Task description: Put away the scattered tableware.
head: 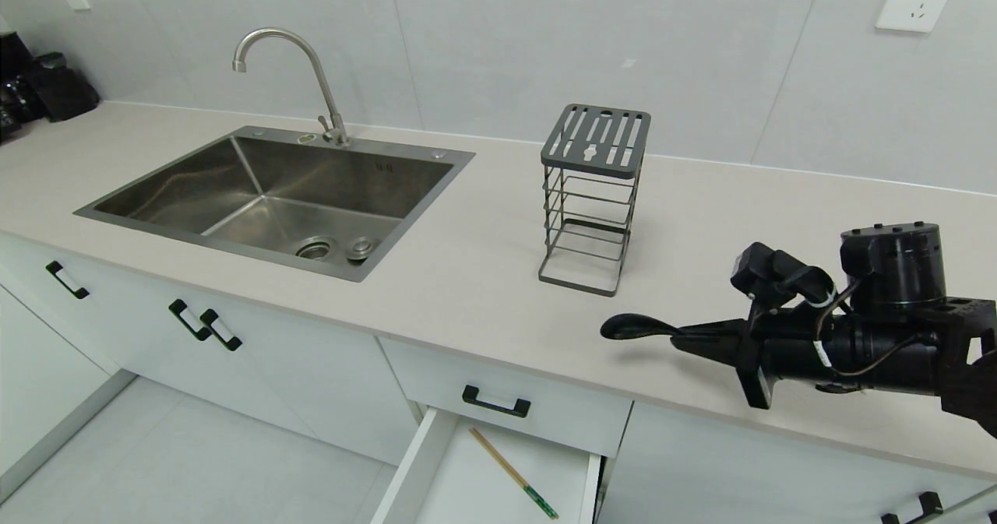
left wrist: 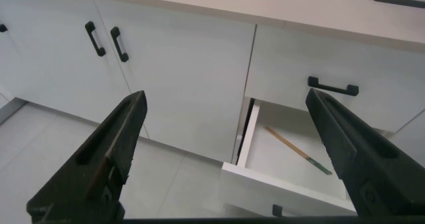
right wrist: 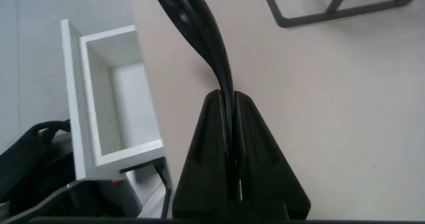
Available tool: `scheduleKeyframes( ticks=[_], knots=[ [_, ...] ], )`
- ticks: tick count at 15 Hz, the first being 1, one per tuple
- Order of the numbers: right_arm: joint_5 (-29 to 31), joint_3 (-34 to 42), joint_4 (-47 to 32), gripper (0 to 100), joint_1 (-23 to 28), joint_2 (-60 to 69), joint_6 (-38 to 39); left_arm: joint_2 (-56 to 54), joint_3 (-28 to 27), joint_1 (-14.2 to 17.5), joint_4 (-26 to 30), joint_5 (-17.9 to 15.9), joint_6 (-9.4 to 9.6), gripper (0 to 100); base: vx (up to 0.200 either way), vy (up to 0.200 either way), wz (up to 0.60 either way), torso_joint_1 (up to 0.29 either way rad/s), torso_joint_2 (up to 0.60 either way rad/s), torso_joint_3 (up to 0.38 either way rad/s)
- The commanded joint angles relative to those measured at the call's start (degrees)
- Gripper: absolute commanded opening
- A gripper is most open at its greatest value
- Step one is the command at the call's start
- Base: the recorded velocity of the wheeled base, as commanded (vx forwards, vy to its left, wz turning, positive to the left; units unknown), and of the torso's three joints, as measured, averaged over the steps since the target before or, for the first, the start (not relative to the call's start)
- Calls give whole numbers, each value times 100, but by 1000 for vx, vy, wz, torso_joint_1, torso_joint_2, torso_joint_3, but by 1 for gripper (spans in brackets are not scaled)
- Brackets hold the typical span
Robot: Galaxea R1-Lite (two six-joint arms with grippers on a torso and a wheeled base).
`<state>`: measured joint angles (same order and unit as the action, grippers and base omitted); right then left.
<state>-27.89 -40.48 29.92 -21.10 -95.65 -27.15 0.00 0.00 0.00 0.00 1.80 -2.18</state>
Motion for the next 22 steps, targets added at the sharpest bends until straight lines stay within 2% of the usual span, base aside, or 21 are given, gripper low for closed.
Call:
scheduleKeyframes(
  ticks=[1, 5, 7, 9, 12, 13, 17, 20, 22],
  knots=[
    [258, 67, -3, 0, -588, 283, 52, 0, 0, 0, 0, 4, -2, 100, 0, 0, 0, 0, 0, 0],
    [944, 32, 5, 0, -1801, 292, 465, 0, 0, 0, 0, 4, -2, 100, 0, 0, 0, 0, 0, 0],
    [1524, -109, 5, 0, -2574, 266, 1203, 0, 0, 0, 0, 4, -2, 100, 0, 0, 0, 0, 0, 0],
    [2148, -302, -12, 0, -3137, 231, 1836, 0, 0, 0, 0, -5, -2, 100, 0, 0, 0, 0, 0, 0],
    [2438, -293, -65, 0, -3304, 178, 1906, 0, 0, 0, 0, -5, -2, 100, 0, 0, 0, 0, 0, 0],
    [3044, -337, 172, 0, -3357, -226, 1959, 0, 0, 0, 0, 4, -2, 100, 0, 0, 0, 0, 0, 0],
    [3378, -856, 761, 0, -3655, -1000, 2029, 0, 0, 0, 0, 4, -2, 100, 0, 0, 0, 0, 0, 0],
    [3668, -1515, 814, 0, -3655, -1255, 2258, 0, 0, 0, 0, 4, -2, 100, 0, 0, 0, 0, 0, 0],
    [3721, -1489, 823, 0, -3664, -1219, 2293, 0, 0, 0, 0, 4, -2, 100, 0, 0, 0, 0, 0, 0]
  ],
)
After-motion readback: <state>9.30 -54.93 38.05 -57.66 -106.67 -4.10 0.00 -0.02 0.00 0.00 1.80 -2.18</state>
